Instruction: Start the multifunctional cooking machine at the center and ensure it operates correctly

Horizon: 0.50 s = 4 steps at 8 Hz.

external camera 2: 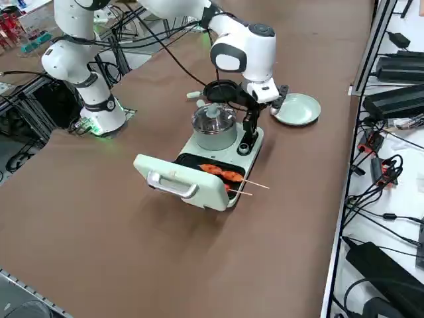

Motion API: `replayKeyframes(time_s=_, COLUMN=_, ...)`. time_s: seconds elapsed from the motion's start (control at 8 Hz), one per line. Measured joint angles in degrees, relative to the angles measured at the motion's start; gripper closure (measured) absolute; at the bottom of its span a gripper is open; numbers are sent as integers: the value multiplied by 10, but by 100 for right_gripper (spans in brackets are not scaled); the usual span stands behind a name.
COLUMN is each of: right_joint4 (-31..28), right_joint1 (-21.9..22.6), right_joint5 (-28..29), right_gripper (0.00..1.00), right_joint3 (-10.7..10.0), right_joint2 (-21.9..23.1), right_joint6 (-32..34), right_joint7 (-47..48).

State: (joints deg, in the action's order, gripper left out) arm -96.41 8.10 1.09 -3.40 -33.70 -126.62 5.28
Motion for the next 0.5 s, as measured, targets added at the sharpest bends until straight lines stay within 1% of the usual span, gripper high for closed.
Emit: replayKeyframes(time_s=0.5, right_joint4=1, right_joint1=0, right_joint5=0, right_gripper=58, right_joint3=0, right_joint2=0, right_joint6=2, right_joint7=-90)
